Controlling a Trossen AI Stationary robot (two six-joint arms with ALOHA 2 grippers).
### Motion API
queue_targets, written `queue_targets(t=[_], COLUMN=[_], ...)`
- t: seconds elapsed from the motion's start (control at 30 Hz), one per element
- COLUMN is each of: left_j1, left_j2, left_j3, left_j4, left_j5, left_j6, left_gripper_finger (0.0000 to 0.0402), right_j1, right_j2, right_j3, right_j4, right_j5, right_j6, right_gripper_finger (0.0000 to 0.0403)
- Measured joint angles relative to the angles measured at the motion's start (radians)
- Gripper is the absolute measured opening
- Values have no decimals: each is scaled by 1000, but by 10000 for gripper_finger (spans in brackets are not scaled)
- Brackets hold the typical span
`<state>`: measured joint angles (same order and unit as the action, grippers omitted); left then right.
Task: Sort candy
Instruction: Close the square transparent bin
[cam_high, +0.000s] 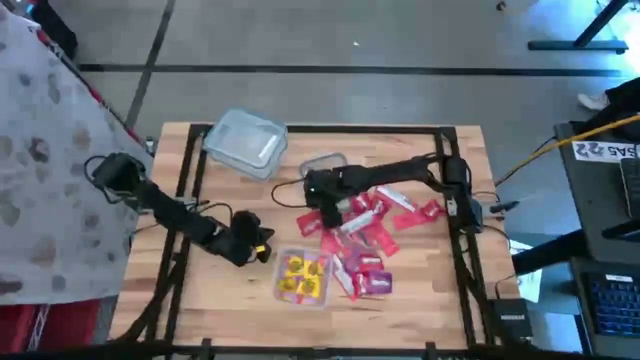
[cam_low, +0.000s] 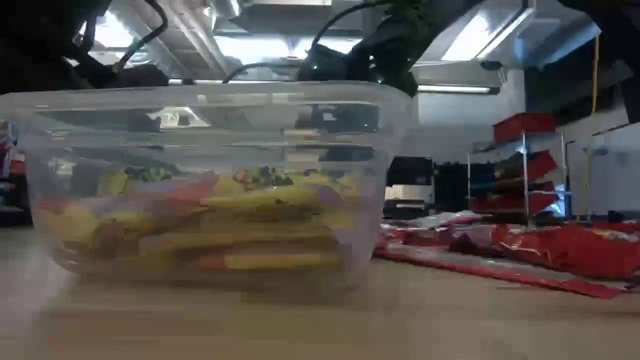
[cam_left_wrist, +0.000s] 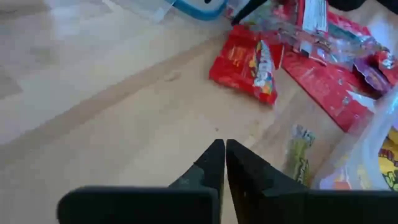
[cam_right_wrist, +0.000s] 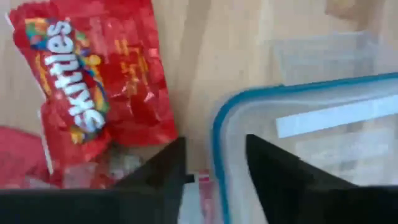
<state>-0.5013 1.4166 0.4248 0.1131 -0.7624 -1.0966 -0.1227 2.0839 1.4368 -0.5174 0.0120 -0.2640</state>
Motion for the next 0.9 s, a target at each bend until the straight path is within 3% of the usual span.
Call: queue_targets(t=[0.23, 0.6, 0.7, 0.8, 0.9], left_j1=[0, 0, 0, 0, 0], left_j2=[0, 0, 0, 0, 0], left_j3=[0, 1, 1, 1, 1], left_j4=[0, 0, 0, 1, 1], left_j5=[0, 0, 0, 0, 0], left_j6=[0, -1, -3, -3, -3], left_gripper_finger=[0, 0, 0, 0, 0], right_j1=[-2, 10, 12, 14, 18], right_j2=[0, 96, 106, 107, 107], right_j3=[2, 10, 11, 11, 11], right_j4=[101, 111, 114, 109, 107], right_j5=[10, 102, 113, 114, 116], right_j6=[227, 283, 282, 276, 255], right_gripper_finger=[176, 153, 107, 34, 17])
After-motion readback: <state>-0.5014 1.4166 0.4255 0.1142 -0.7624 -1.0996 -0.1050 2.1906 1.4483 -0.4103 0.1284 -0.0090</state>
